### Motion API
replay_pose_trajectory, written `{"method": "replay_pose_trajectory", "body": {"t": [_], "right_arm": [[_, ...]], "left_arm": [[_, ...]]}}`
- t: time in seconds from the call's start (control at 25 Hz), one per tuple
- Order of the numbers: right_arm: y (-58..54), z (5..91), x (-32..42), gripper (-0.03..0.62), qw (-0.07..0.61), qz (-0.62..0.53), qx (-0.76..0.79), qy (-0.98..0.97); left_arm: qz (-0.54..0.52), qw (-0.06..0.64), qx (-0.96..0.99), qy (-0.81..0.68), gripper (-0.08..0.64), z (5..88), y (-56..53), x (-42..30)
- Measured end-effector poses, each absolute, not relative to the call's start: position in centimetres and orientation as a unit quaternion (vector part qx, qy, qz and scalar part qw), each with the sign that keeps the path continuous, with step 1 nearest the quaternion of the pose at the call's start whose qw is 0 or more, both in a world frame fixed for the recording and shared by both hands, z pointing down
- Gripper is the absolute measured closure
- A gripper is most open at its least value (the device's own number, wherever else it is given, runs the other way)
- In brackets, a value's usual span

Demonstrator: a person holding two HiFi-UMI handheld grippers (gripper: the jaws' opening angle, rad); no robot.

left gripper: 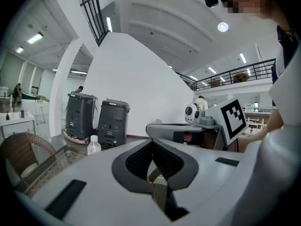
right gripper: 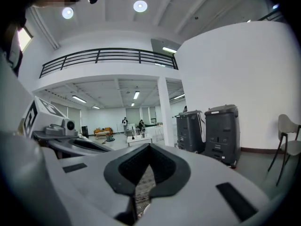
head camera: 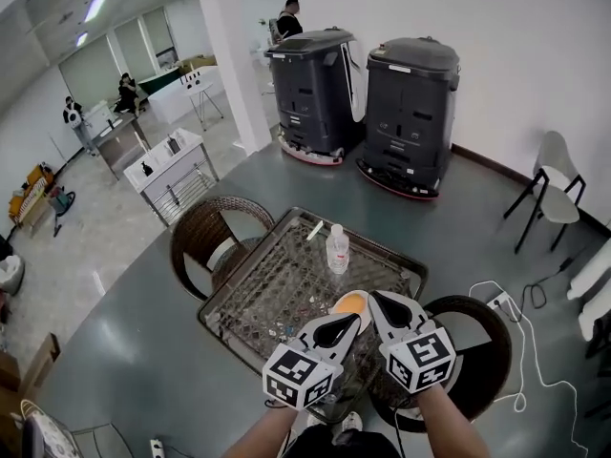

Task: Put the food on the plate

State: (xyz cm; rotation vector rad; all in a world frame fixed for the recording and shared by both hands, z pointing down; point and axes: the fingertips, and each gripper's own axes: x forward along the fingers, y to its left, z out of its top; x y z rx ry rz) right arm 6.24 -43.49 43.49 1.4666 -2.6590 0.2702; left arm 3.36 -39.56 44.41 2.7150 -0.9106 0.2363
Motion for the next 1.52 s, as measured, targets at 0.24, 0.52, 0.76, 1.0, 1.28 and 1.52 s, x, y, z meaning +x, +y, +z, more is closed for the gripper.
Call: {"method": "replay_pose_trajectory", "body": {"t": [0.24,0.52,0.76,1.0,1.28,1.52], "right_arm": [[-42.4,41.4,5.5,0.588,0.037,0.069,0.486,-0.870],[-42.0,39.3,4.7,0.588,0.020,0.059,0.488,-0.870],[-41.6,38.4,4.4,0.588,0.011,0.055,0.490,-0.870],[-41.3,38.1,4.2,0.588,0.003,0.056,0.491,-0.869],[-40.8,37.9,4.4,0.588,0.000,0.054,0.492,-0.869],[-40.6,37.7,4.6,0.588,0.000,0.052,0.494,-0.868]], "left_arm": [[0.064,0.127,0.941,-0.308,0.552,42.8,-39.5,2.3],[0.057,0.113,0.946,-0.298,0.552,41.2,-39.3,1.7],[0.054,0.106,0.949,-0.293,0.552,40.5,-38.9,1.4],[0.051,0.102,0.950,-0.291,0.552,40.0,-38.5,1.4],[0.046,0.103,0.951,-0.287,0.552,39.7,-38.2,1.7],[0.043,0.103,0.952,-0.285,0.552,39.5,-38.1,1.9]]}}
